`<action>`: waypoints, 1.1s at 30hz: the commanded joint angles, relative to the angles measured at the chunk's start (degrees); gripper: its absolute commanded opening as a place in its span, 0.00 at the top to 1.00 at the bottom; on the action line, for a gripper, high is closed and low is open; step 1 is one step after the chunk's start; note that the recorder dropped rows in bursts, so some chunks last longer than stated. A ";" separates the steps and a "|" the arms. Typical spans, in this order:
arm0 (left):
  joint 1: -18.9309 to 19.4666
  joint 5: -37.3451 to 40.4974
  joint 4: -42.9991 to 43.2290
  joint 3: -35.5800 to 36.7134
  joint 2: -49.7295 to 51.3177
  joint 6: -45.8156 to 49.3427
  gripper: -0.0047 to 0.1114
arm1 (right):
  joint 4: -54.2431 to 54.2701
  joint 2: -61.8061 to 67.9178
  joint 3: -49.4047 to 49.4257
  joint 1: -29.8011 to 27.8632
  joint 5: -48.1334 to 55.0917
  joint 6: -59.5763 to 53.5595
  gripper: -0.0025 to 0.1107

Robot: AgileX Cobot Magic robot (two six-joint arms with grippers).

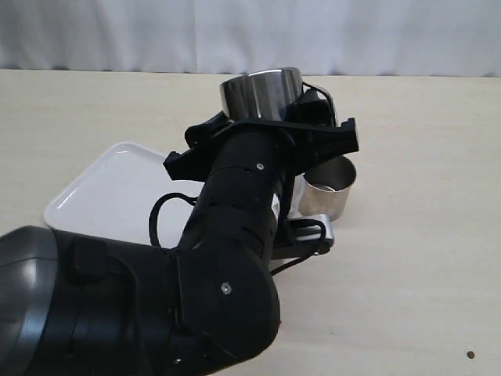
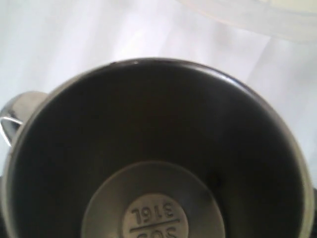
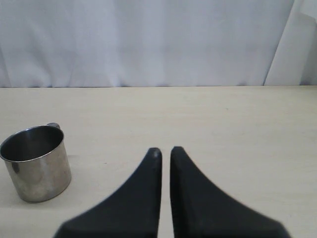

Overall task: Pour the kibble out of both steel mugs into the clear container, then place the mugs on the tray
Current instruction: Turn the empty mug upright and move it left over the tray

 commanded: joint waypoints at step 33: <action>11.56 -24.41 -24.06 -1.57 -18.47 -28.06 0.96 | 0.09 -0.18 0.23 -0.43 -0.09 -0.01 0.94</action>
